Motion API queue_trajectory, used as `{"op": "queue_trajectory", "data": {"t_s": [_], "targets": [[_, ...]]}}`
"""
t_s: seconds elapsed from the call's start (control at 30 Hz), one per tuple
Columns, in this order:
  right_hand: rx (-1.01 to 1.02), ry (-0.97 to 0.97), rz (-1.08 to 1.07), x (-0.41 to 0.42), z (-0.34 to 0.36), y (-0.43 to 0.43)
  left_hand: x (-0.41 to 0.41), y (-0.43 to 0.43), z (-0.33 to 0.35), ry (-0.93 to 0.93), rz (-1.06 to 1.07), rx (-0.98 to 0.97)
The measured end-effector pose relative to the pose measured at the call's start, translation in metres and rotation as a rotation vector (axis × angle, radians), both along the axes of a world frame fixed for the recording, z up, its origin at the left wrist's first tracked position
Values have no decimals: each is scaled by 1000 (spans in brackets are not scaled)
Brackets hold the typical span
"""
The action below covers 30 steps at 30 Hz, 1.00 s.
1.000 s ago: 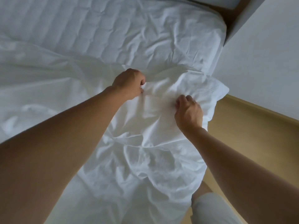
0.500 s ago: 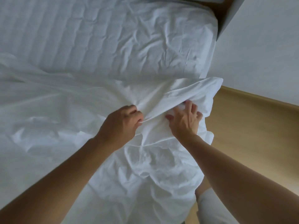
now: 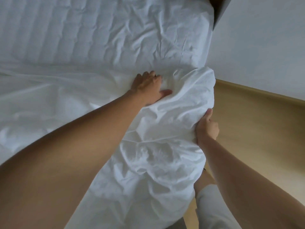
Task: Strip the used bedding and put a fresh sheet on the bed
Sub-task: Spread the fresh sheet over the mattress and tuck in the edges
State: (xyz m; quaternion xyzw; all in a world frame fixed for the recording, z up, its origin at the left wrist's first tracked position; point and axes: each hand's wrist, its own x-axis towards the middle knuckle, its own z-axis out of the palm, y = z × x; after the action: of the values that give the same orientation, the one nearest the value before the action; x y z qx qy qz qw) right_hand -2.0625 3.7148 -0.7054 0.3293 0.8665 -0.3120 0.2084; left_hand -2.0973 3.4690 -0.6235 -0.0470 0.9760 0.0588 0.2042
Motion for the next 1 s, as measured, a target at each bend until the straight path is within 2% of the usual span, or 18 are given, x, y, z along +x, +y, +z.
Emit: {"op": "queue_trajectory", "data": {"t_s": [0.17,0.33,0.5,0.57,0.67,0.73,0.8,0.87,0.93,0.97,1.0], "targets": [[71,11,83,12,-2,19,-9,0,-16,81,-45,59],[124,-7,-53,18,-9,31,-21,-12,-17,127,-67,132],[160,-4,-130,35,-15,49,-35,-24,-18,168,-61,99],[160,-104,-38,59,-21,60,-40,-28,-19,181,-47,60],[68,-411,149,96,-28,64,-45,-32,-18,184,-55,-6],[17,-530,172,97,-26,62,-45,-31,-18,169,-49,-17],[22,-433,61,79,-17,54,-42,-29,-17,126,-15,27],[157,-154,3,51,1,42,-38,-27,-11,43,12,113],[197,263,158,17,30,18,-34,-28,-4,-33,-26,158],[149,481,331,0,45,0,-32,-29,-1,-43,-67,171],[103,615,553,-16,57,-22,-30,-30,1,-35,-99,190]]}}
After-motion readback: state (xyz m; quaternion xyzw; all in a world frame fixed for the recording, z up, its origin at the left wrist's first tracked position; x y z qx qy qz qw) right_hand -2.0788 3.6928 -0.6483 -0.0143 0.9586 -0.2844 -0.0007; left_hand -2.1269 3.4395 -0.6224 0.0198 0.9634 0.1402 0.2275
